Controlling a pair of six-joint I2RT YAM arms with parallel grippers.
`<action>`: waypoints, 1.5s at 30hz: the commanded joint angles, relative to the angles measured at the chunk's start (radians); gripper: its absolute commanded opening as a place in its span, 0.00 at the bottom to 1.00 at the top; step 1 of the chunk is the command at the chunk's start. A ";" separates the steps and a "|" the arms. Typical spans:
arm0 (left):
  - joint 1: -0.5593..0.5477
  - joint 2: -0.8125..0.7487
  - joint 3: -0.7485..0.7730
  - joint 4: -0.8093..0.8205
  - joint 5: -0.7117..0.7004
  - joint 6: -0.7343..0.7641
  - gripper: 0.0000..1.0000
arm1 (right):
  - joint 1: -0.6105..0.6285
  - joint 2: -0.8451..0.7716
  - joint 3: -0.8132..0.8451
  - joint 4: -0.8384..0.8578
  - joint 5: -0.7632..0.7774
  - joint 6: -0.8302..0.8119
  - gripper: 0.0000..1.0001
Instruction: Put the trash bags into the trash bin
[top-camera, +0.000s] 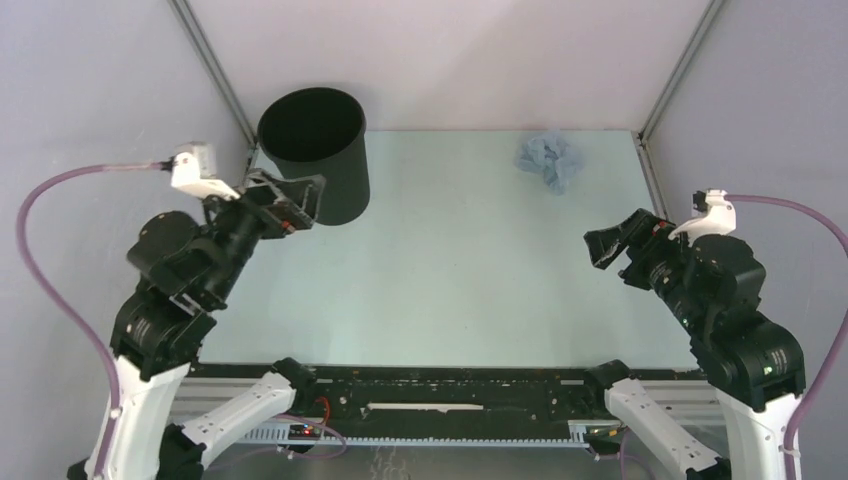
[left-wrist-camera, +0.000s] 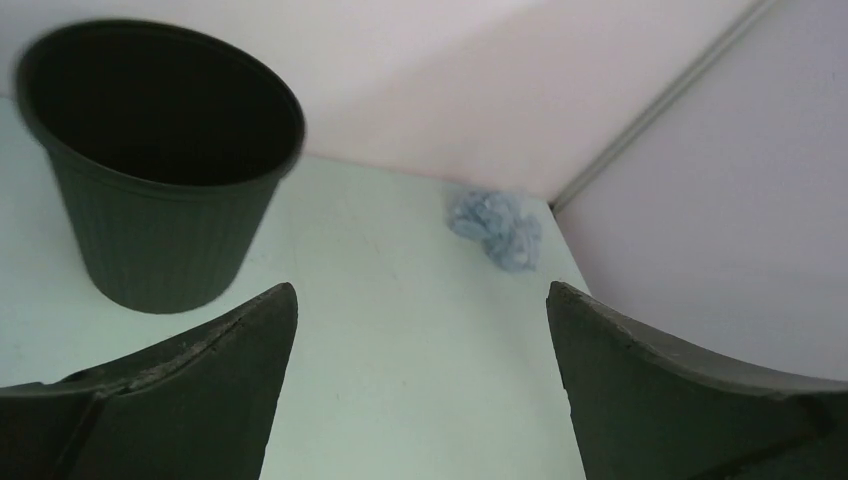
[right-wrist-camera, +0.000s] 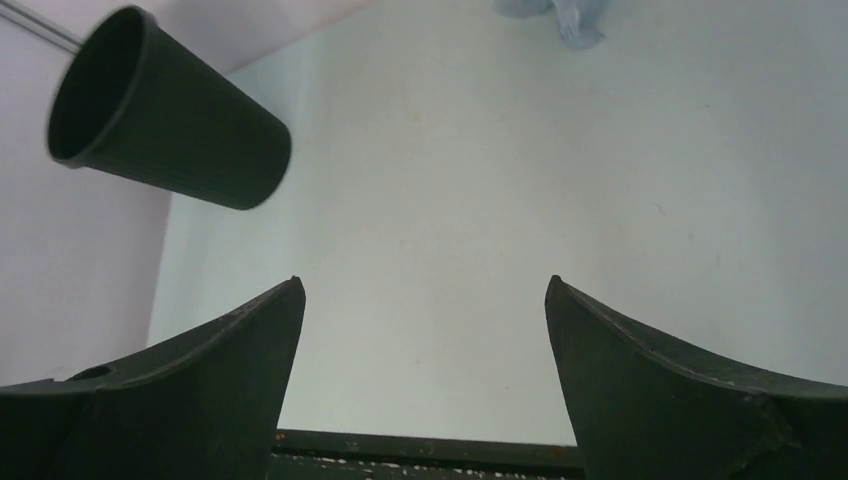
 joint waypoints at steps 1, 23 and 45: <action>-0.092 0.066 -0.029 0.035 -0.014 -0.001 1.00 | -0.023 0.042 -0.010 -0.038 -0.022 -0.039 0.99; -0.177 0.431 0.057 0.101 0.149 0.149 1.00 | -0.316 0.739 -0.116 0.509 -0.215 -0.115 0.92; -0.179 0.351 -0.025 0.141 -0.037 0.457 1.00 | -0.293 1.387 0.434 0.355 -0.447 -0.194 0.00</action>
